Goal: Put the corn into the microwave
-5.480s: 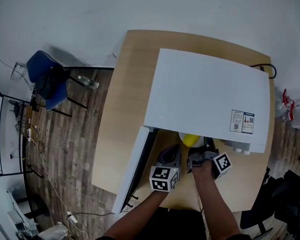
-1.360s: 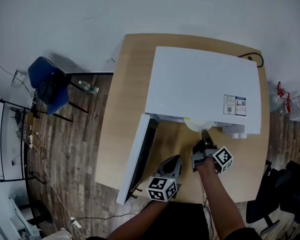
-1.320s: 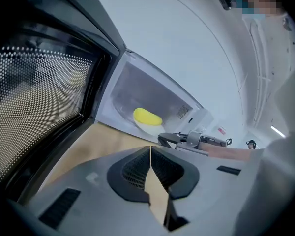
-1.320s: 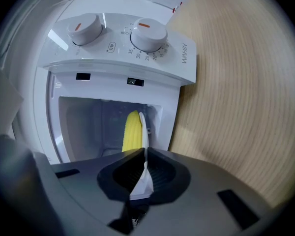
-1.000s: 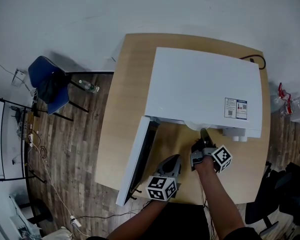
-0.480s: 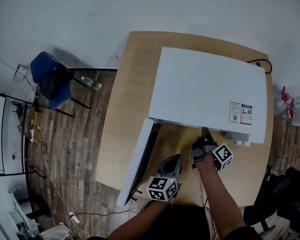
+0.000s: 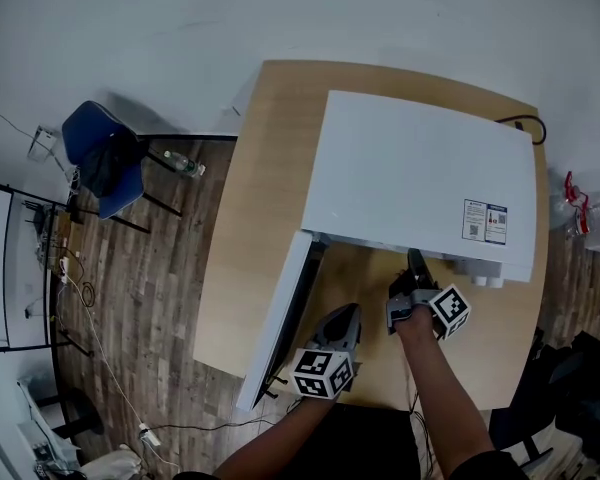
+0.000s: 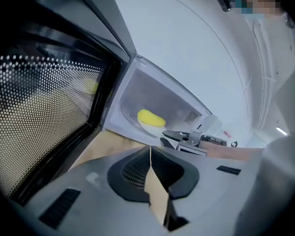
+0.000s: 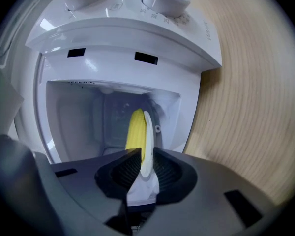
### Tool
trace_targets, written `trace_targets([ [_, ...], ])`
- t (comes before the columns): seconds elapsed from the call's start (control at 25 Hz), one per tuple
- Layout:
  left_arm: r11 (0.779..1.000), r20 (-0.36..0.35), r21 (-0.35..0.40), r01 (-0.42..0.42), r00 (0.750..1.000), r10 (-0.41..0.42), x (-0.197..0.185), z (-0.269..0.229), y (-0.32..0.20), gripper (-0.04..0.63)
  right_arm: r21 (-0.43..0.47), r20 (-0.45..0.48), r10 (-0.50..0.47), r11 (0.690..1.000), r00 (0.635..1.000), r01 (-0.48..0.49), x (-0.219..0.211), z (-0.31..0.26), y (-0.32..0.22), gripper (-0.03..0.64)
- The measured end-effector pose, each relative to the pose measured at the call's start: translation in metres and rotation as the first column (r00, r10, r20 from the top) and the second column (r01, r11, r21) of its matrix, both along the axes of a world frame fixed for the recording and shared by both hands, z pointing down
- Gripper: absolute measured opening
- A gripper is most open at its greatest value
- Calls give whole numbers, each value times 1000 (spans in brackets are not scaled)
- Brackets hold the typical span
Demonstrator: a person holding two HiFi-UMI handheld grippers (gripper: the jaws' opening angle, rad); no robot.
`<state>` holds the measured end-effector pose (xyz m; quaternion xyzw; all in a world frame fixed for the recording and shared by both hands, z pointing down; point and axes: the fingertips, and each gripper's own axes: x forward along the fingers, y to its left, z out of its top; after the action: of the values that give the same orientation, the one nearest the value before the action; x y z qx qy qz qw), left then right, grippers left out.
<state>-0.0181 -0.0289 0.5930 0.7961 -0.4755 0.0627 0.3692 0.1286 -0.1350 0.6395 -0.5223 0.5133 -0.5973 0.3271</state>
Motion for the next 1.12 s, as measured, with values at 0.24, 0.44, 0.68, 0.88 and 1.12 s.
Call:
trace_targets([
  [0.24, 1000, -5, 22, -4, 1000, 4, -2, -13, 15, 14, 8, -102, -43, 999, 994, 44, 9, -13, 30, 124],
  [0.44, 999, -14, 36, -12, 1000, 13, -2, -22, 30, 14, -1, -119, -88, 996, 989, 88, 4, -8, 30, 103],
  [0.68, 1000, 3, 12, -19, 1000, 19, -10, -15, 47, 14, 13, -113, -106, 994, 988, 108, -8, -6, 8, 103],
  [0.88, 1000, 11, -3, -11, 1000, 11, -20, -11, 51, 14, 3, -114, -100, 995, 988, 101, -10, 2, -5, 103],
  [1.12, 1000, 16, 8, 14, 1000, -14, -32, -13, 43, 14, 4, -147, -120, 992, 982, 122, -12, 5, -11, 110],
])
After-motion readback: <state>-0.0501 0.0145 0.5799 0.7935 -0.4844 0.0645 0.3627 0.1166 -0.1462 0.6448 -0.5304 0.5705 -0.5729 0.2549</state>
